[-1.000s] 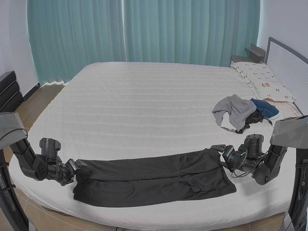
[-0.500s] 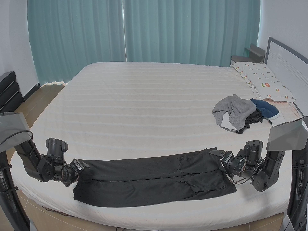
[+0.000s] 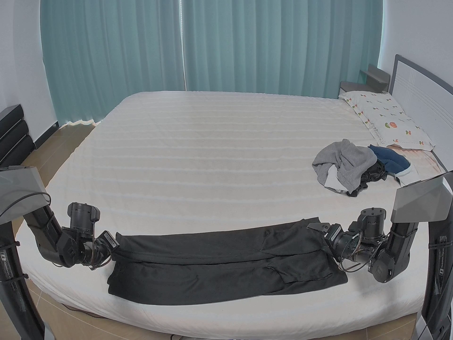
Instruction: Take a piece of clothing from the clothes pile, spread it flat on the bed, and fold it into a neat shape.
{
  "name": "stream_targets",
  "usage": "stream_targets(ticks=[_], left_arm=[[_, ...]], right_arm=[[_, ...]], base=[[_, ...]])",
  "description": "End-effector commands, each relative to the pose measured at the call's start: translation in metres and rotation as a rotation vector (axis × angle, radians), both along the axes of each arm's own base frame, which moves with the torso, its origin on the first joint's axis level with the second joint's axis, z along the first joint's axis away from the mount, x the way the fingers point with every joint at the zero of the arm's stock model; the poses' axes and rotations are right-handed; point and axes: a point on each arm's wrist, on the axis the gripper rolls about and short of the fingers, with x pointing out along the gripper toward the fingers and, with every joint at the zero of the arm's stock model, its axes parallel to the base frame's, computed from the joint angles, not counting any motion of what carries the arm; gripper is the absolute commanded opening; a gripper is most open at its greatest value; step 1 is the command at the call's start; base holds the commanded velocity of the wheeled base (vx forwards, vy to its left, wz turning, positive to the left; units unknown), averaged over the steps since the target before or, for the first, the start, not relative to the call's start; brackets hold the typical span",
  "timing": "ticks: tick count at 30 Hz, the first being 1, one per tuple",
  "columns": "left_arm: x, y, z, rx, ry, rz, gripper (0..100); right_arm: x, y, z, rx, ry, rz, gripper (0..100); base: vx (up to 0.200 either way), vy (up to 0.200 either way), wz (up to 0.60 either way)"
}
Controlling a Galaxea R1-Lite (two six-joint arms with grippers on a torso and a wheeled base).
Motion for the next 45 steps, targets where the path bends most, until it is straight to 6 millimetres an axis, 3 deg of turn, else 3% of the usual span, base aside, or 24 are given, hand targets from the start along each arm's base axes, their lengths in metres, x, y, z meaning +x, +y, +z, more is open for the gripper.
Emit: stream_targets(ticks=[1, 9, 23, 33, 45], left_arm=[[-0.001, 0.002, 0.005, 0.014, -0.059, 0.012, 0], [-0.009, 0.001, 0.005, 0.051, -0.164, -0.025, 0], [-0.01, 0.003, 0.004, 0.052, -0.371, -0.019, 0], [-0.01, 0.002, -0.001, 0.05, -0.376, -0.023, 0], [-0.01, 0.001, 0.0, 0.05, -0.381, -0.026, 0]], right_arm=[[0.0, 0.002, 0.003, 0.005, -0.007, 0.002, 100], [-0.009, 0.02, 0.019, 0.003, -0.038, 0.036, 100], [-0.006, 0.027, 0.013, -0.035, 0.014, 0.014, 100], [-0.003, 0.03, 0.018, -0.088, 0.04, -0.044, 100], [0.006, 0.041, 0.008, -0.107, 0.08, -0.022, 100]], base=[[0.0, 0.0, 0.0], [0.0, 0.0, 0.0], [0.0, 0.0, 0.0], [0.0, 0.0, 0.0], [0.0, 0.0, 0.0]])
